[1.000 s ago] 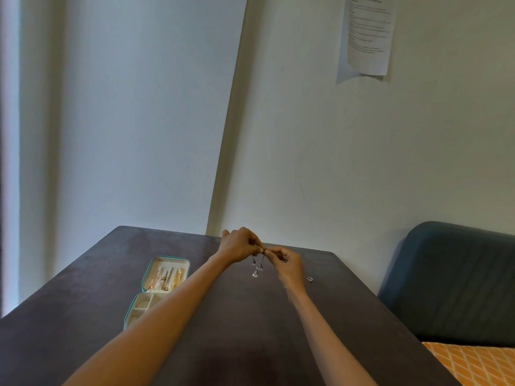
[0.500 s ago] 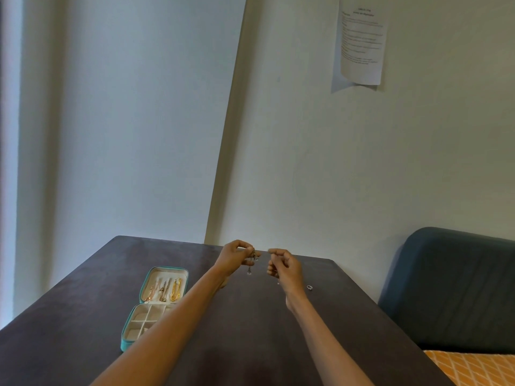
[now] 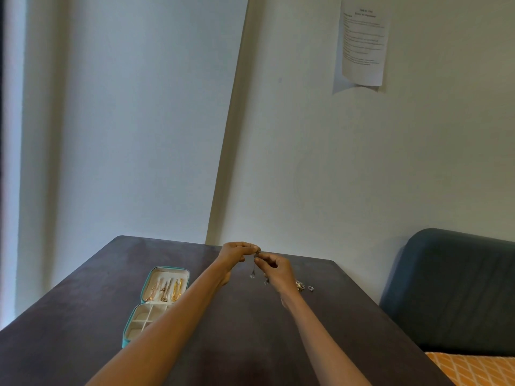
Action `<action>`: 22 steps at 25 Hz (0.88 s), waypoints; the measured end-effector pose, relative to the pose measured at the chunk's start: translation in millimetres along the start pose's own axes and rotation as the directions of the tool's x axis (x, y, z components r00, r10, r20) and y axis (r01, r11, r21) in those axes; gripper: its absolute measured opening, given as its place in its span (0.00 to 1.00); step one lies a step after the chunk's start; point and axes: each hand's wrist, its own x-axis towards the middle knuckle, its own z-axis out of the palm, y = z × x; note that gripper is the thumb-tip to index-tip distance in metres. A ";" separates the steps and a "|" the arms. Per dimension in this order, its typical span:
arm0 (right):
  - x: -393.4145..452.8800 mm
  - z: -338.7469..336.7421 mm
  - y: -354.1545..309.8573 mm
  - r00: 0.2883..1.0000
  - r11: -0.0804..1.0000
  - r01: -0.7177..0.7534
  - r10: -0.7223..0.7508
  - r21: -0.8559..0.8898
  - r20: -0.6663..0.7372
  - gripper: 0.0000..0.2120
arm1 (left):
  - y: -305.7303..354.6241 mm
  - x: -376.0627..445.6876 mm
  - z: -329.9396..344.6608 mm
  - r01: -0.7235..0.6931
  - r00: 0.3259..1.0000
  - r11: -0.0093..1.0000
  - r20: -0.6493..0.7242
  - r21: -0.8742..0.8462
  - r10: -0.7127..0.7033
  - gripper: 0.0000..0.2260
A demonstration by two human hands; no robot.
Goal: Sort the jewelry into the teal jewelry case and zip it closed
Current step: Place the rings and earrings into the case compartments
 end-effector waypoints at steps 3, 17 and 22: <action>-1.7 -2.9 0.2 0.999 0.999 -0.036 0.035 0.024 0.017 0.07 | 2.1 -1.4 -1.7 0.029 1.000 0.999 0.006 -0.026 -0.029 0.11; -2.6 -2.9 1.6 0.996 0.999 -0.009 0.013 0.041 -0.090 0.07 | 3.0 -0.1 -5.2 -0.071 0.982 0.986 0.187 0.153 0.042 0.07; -6.4 -4.0 -3.5 1.000 1.000 -0.017 0.017 0.024 -0.001 0.07 | -4.6 0.4 -3.9 -0.137 0.971 0.977 0.219 0.162 0.100 0.04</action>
